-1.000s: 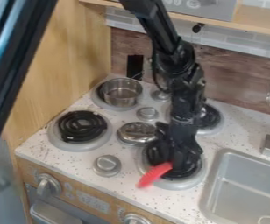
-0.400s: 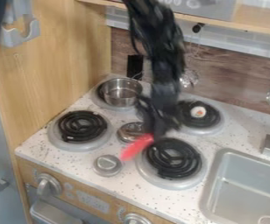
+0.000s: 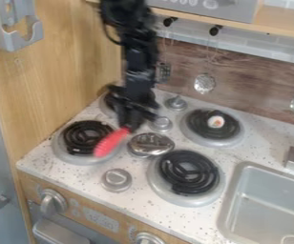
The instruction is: Grab the red spoon and put it on top of the left bottom burner
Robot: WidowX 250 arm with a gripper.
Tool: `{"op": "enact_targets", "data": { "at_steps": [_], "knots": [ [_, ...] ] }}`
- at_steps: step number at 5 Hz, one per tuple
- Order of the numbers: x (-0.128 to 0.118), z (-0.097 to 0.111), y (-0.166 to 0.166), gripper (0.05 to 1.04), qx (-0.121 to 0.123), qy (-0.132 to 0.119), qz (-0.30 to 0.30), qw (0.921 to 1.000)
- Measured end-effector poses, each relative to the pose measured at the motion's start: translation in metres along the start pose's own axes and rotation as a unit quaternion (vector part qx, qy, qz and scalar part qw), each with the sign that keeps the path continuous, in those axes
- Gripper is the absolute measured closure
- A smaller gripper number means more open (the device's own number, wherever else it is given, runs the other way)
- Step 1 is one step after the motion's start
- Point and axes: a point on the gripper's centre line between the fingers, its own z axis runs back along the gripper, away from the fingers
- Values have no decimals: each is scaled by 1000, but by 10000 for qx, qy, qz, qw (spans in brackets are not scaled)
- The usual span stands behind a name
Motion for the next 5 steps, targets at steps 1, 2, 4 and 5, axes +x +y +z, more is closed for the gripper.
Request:
{"op": "enact_targets", "data": {
  "at_steps": [1, 2, 4, 5],
  "knots": [
    [-2, 1, 24, 865, 149, -25, 219, 9996],
    [-6, -4, 49, 865, 177, -48, 495, 9986],
    [-1, -39, 82, 865, 202, 78, 771, 9968],
    [8, -51, 85, 865, 163, 174, 719, 9971]
  ]
}}
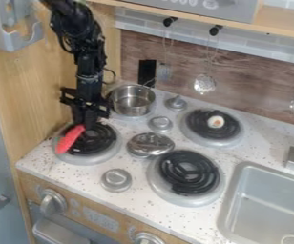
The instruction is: Grab the red spoon and put it on top of the left bottom burner
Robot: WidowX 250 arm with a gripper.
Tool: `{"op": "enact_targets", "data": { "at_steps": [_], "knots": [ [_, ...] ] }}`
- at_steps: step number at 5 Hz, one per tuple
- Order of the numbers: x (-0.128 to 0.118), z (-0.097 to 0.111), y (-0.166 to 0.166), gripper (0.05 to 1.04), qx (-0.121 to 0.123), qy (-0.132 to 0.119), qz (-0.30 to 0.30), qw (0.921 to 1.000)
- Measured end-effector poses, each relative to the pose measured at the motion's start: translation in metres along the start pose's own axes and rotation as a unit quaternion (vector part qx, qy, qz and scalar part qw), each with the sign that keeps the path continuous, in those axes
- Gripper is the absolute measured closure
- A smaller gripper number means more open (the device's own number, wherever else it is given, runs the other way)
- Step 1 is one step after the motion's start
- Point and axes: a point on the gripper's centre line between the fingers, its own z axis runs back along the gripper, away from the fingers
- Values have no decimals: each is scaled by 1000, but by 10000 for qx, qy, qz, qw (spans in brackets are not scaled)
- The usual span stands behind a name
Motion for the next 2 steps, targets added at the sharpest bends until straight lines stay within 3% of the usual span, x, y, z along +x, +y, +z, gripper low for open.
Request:
{"op": "enact_targets", "data": {
  "at_steps": [2],
  "knots": [
    [23, -13, -4, 806, -281, -14, -45, 9996]
  ]
}}
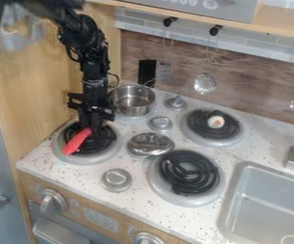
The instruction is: Grab the red spoon and put it on top of the left bottom burner
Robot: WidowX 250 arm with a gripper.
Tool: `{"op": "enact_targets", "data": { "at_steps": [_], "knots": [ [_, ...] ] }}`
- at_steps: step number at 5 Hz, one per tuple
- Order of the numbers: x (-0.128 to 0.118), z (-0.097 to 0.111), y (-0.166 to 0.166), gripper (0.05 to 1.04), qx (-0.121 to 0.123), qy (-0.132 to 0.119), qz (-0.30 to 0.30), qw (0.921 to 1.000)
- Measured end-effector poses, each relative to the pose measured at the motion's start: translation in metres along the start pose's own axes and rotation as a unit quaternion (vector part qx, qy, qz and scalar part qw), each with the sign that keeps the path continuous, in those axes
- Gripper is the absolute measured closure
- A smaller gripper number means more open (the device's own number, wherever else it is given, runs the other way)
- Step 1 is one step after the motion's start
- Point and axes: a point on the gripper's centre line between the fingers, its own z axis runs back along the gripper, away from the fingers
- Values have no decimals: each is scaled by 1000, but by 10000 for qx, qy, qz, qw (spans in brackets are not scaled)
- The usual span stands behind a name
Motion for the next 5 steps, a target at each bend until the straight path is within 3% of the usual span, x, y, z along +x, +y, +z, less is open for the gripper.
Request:
{"op": "enact_targets", "data": {
  "at_steps": [2, 3, 4, 5],
  "knots": [
    [1, 0, -12, 237, -19, 33, -327, 9995],
    [2, 40, -25, 66, 52, -238, -479, 9986],
    [-6, 71, -60, 77, 68, -443, -792, 9959],
    [-17, 77, -75, 85, 7, -410, -875, 9953]
  ]
}}
